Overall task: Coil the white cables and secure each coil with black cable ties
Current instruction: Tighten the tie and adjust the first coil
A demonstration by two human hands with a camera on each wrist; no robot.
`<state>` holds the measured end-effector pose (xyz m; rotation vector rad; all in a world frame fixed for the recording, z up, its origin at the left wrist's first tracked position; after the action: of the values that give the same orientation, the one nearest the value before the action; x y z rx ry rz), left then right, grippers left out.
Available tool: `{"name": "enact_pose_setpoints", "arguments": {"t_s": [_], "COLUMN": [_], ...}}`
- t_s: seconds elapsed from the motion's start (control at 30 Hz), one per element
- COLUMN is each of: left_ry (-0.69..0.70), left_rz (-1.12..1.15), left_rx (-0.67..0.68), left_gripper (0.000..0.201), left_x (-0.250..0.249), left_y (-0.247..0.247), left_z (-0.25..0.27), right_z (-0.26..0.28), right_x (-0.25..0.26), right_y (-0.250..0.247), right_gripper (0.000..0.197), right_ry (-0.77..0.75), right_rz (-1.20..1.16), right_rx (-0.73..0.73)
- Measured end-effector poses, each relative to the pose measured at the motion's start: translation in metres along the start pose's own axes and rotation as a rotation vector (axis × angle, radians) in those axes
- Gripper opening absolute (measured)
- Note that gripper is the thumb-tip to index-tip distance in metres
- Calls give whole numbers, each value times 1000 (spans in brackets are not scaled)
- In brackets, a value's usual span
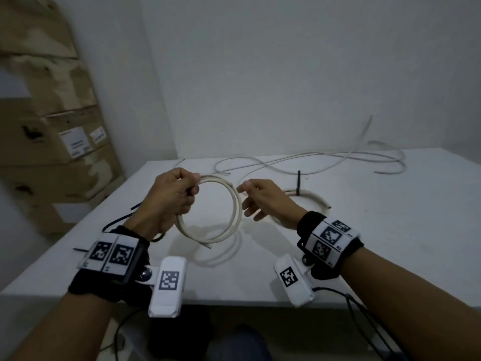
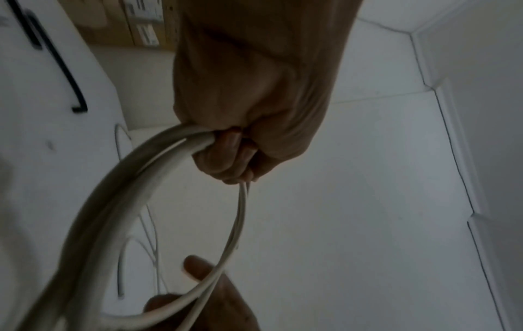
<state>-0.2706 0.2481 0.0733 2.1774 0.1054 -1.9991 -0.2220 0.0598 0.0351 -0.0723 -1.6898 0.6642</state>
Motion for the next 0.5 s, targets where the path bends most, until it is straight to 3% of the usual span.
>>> {"name": "enact_pose_setpoints", "arguments": {"t_s": [0.1, 0.2, 0.4, 0.5], "left_ry": [13, 18, -14, -20], "left_rz": [-45, -67, -89, -85], "left_rx": [-58, -96, -166, -183], "left_gripper": [24, 27, 27, 26], "left_x": [-7, -10, -9, -9], "left_y": [-46, -79, -121, -131], "left_z": [-3, -1, 4, 6], "right_z": [-27, -49, -73, -78], "right_x": [8, 18, 37, 39], "right_y": [48, 99, 162, 180], "right_gripper": [26, 37, 52, 46], "right_ry": [-27, -84, -153, -215], "right_rz": [260, 514, 741, 911], "right_rx": [232, 452, 655, 677]}}
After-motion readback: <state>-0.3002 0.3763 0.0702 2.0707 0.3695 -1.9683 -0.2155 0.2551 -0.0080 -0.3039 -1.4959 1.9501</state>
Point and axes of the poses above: each hand's wrist, its own z-axis away from the middle knuckle, its own y-axis out of the palm, x = y × z, the point moved 4 cm from there along -z, towards the middle knuckle, and after that the axes turned 6 degrees about z, right-handed, at the moved point
